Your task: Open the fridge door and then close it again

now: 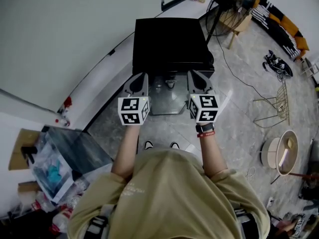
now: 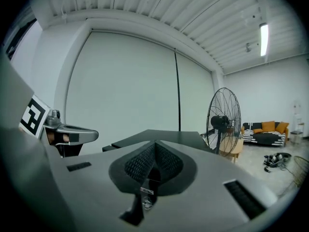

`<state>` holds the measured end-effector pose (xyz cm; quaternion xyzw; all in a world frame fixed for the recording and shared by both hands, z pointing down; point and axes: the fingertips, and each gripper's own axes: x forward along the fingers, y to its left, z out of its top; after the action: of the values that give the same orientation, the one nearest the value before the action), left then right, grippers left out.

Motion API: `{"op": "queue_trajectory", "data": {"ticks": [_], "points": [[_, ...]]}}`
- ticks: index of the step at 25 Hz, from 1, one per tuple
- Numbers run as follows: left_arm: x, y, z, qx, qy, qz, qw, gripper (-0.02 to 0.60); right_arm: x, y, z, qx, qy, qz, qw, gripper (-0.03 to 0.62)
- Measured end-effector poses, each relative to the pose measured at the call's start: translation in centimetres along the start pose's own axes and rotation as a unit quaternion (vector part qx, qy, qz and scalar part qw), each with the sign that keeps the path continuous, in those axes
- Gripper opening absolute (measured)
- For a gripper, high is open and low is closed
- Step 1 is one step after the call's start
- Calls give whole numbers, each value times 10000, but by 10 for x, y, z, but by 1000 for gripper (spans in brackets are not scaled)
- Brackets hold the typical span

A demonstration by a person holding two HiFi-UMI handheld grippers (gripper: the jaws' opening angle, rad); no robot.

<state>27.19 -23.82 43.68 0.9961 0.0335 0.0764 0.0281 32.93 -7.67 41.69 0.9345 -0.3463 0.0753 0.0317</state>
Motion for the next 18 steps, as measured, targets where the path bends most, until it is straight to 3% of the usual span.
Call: {"op": "queue_trajectory", "data": {"ticks": [9,18], "points": [[4,-10,8,82,-211,-18,9997,18,-1,0,-2,141,-46,179,9997,23],[10,-20,-9,79,-60,-135,9999,18,4,4,-18,129,192,394,9990,23]]}}
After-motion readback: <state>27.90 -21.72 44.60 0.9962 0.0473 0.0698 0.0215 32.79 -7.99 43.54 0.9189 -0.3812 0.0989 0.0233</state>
